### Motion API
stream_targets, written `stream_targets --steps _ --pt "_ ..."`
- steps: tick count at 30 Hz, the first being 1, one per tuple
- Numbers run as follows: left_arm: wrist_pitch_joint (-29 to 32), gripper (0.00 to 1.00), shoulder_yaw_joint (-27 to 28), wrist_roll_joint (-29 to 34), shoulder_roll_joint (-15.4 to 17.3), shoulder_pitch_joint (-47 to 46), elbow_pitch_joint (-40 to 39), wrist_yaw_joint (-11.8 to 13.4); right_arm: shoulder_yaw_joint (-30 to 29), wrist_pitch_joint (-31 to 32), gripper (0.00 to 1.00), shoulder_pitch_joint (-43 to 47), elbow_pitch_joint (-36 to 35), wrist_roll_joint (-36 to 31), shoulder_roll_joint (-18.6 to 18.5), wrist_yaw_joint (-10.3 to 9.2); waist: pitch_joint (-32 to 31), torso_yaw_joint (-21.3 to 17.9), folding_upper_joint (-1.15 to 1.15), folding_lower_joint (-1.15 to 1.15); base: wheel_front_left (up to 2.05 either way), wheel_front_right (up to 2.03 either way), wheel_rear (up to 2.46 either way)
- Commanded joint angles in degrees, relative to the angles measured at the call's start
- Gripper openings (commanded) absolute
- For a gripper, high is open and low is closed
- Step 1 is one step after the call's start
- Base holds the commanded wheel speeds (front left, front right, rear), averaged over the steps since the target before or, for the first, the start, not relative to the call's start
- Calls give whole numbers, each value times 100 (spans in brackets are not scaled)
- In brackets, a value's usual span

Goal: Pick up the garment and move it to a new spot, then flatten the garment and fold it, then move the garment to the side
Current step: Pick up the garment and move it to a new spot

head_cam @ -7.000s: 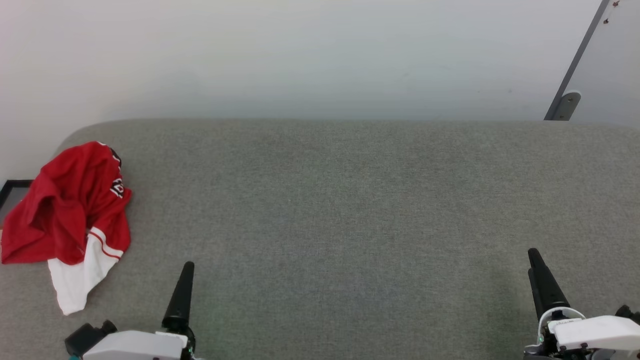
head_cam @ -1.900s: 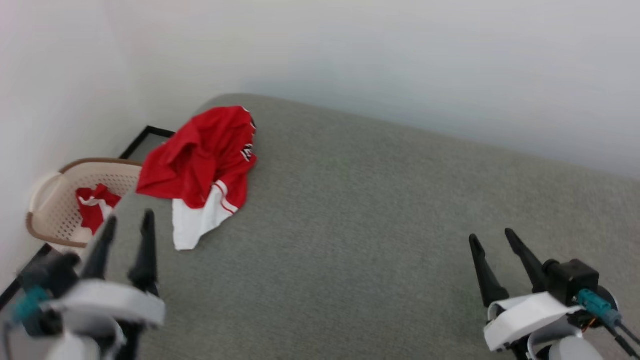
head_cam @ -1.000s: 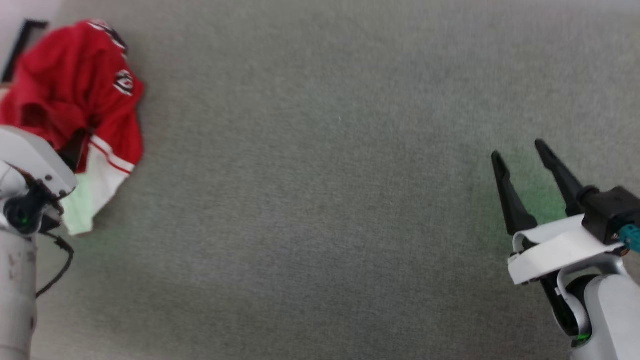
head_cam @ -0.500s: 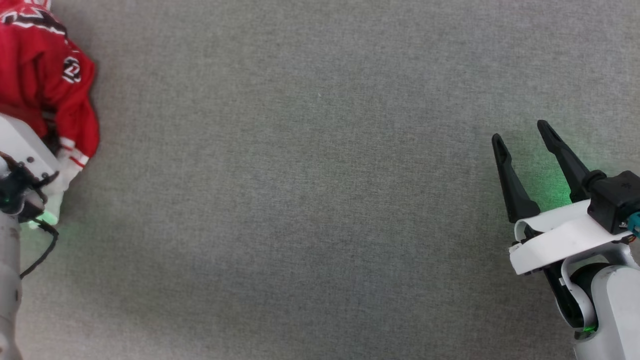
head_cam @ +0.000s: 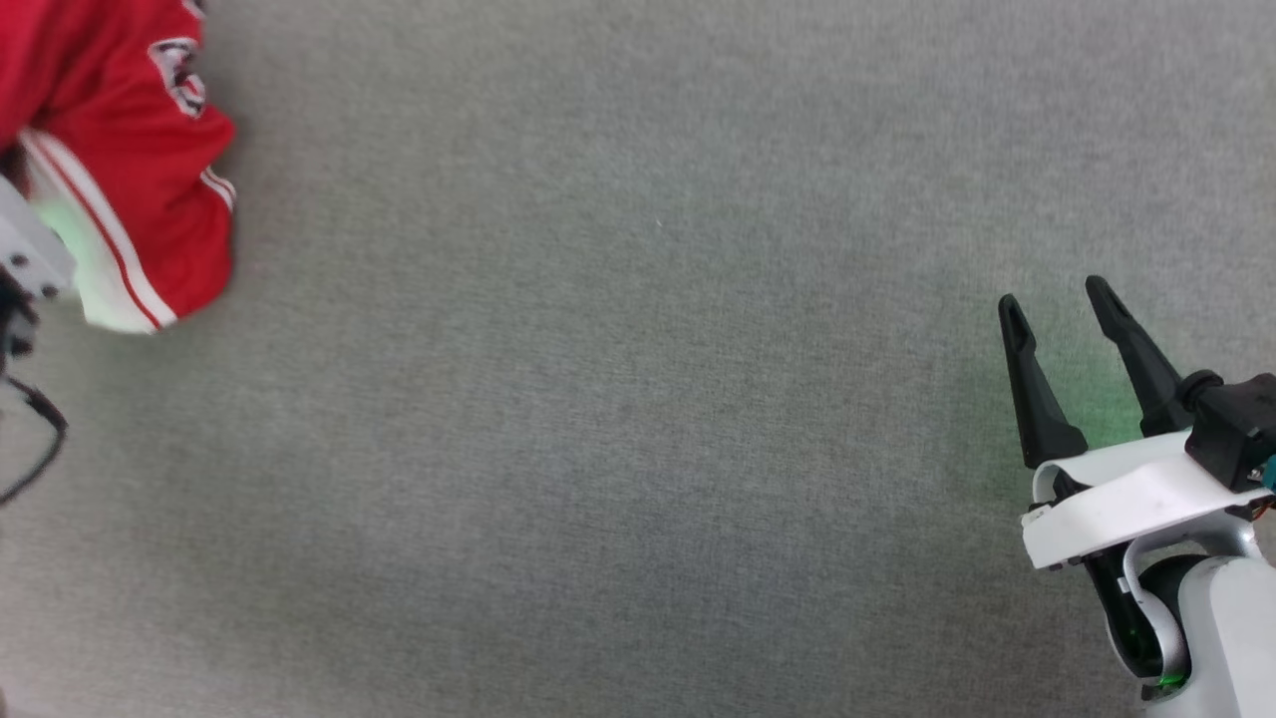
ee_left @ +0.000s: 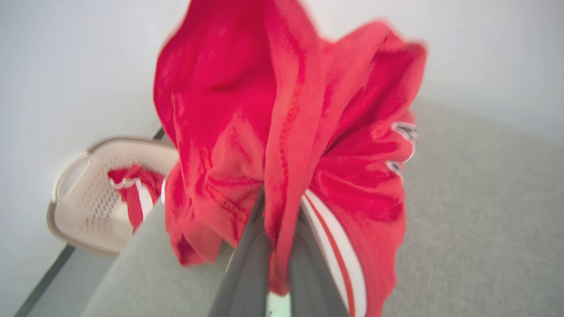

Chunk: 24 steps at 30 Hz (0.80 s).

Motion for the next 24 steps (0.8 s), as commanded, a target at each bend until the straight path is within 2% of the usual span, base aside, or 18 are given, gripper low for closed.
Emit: stream_targets --steps 1,6,12,24 --pt "-116 0 -77 38 76 -90 -143 -23 -28 -56 100 74 46 24 28 -8 -275 118 0 0 0 0 0" --pt "-397 0 -321 53 332 -297 -631 -20 -7 -185 100 121 210 101 116 -8 -583 164 0 0 0 0 0" --pt "-412 0 -564 195 567 -642 -1142 -21 21 -327 100 151 375 173 186 -8 -900 162 0 0 0 0 0" --pt "194 0 -788 356 929 -1007 -2412 79 -74 -609 100 180 557 210 311 -8 -1307 -4 0 0 0 0 0"
